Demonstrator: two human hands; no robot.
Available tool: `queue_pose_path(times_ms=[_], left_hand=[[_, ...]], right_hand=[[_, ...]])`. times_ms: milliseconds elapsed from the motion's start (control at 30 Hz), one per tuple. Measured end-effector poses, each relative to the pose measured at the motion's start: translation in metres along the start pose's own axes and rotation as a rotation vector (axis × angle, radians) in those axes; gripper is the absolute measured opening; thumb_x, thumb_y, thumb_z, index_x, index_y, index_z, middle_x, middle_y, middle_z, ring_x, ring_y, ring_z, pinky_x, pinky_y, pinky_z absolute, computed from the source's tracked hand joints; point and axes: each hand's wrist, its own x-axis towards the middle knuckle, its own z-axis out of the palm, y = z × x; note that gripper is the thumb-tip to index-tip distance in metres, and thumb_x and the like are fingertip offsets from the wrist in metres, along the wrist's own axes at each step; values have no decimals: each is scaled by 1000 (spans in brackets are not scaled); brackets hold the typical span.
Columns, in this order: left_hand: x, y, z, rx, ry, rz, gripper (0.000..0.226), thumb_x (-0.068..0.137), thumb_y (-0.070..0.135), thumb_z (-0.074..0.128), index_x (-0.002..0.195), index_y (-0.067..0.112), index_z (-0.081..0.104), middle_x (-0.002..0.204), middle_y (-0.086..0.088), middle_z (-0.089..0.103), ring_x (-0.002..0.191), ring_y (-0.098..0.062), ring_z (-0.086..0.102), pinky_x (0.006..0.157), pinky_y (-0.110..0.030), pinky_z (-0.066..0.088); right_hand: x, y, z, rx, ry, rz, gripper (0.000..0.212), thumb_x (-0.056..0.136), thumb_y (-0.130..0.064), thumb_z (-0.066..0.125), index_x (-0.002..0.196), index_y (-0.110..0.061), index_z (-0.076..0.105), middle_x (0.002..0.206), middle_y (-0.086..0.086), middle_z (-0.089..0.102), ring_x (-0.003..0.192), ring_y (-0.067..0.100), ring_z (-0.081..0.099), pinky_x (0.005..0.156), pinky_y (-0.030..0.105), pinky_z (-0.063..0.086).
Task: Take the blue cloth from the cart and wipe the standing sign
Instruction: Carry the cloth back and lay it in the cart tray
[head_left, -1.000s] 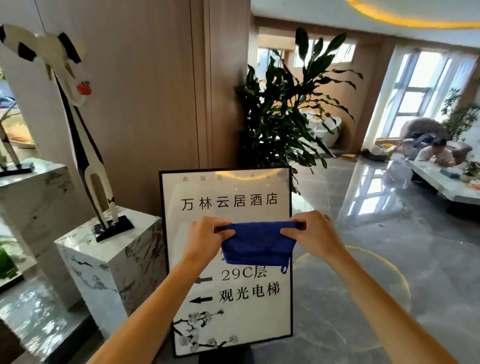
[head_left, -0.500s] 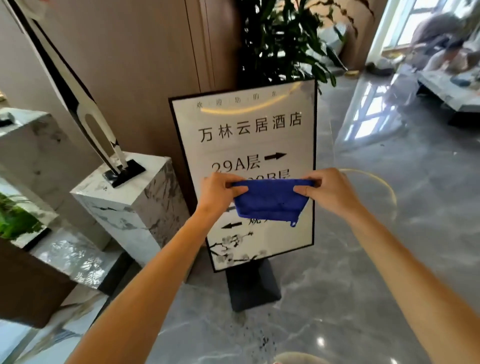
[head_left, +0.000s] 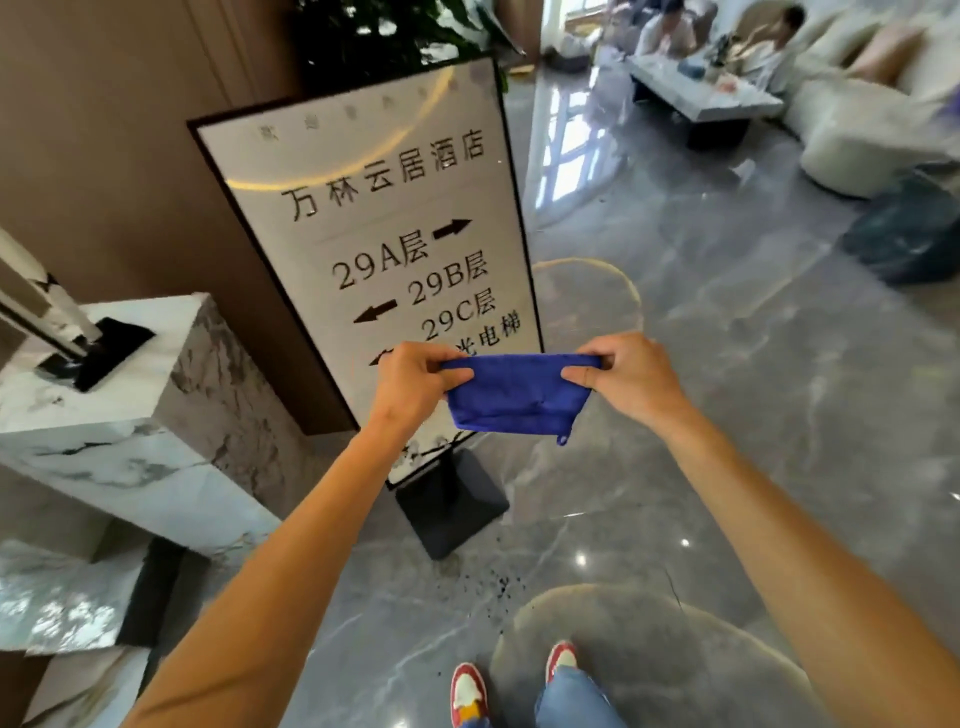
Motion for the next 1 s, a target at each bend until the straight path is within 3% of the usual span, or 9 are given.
queue_pose_path(times_ms=[100, 200, 300, 400, 533, 633, 700, 833, 1000], left_hand=[[-4, 10, 22, -43, -70, 28, 22, 82, 5, 79, 104, 5, 78, 72, 4, 72, 58, 7, 63, 59, -8, 50], [-11, 24, 46, -89, -145, 39, 21, 82, 5, 80, 103, 8, 78, 78, -1, 74, 67, -6, 67, 71, -25, 57], [-21, 37, 72, -110, -220, 70, 20, 81, 6, 80, 100, 10, 79, 78, -2, 74, 69, -12, 67, 70, -28, 58], [-36, 51, 103, -105, -304, 98, 21, 81, 5, 80, 101, 8, 79, 79, -3, 75, 72, -15, 69, 72, -29, 57], [-69, 75, 147, -82, -421, 132, 24, 81, 6, 81, 104, 6, 78, 91, -7, 77, 72, -8, 68, 78, -29, 56], [-97, 99, 182, -51, -481, 206, 24, 80, 11, 83, 104, 9, 80, 89, -1, 78, 71, 1, 68, 76, -17, 55], [-118, 117, 204, -57, -526, 248, 24, 79, 12, 84, 103, 10, 80, 83, 3, 75, 64, 12, 65, 69, -5, 51], [-159, 146, 245, -81, -624, 313, 23, 79, 9, 84, 102, 9, 80, 72, 14, 70, 60, 15, 64, 62, 0, 47], [-204, 180, 289, -55, -783, 422, 22, 80, 10, 82, 102, 11, 80, 85, 0, 77, 63, 10, 65, 66, -3, 51]], right_hand=[[-23, 15, -19, -7, 53, 60, 3, 83, -27, 80, 82, -27, 77, 62, -16, 62, 61, 2, 56, 57, 11, 36], [-51, 34, -36, -2, 100, 129, 3, 83, -26, 80, 85, -25, 78, 66, -11, 67, 64, 11, 57, 62, 23, 42], [-83, 52, -51, 20, 157, 183, 7, 83, -24, 80, 89, -21, 80, 76, 1, 74, 72, 19, 62, 69, 29, 47], [-121, 73, -65, 44, 206, 254, 8, 82, -23, 80, 90, -20, 81, 76, 3, 74, 70, 19, 61, 65, 22, 45], [-182, 98, -92, 70, 258, 363, 6, 83, -21, 80, 89, -20, 80, 74, 4, 74, 67, 17, 60, 65, 24, 48], [-235, 115, -115, 84, 327, 423, 4, 83, -20, 80, 86, -23, 80, 66, -7, 70, 57, 1, 56, 55, 8, 41], [-270, 124, -132, 91, 392, 472, 5, 82, -20, 81, 84, -25, 79, 66, -10, 69, 56, -3, 56, 56, 6, 41], [-333, 135, -156, 81, 505, 555, 7, 81, -17, 81, 88, -19, 80, 74, 0, 74, 67, 12, 61, 58, 7, 42], [-406, 144, -171, 58, 643, 707, 11, 81, -17, 82, 91, -15, 81, 76, 2, 75, 66, 13, 62, 58, 8, 42]])
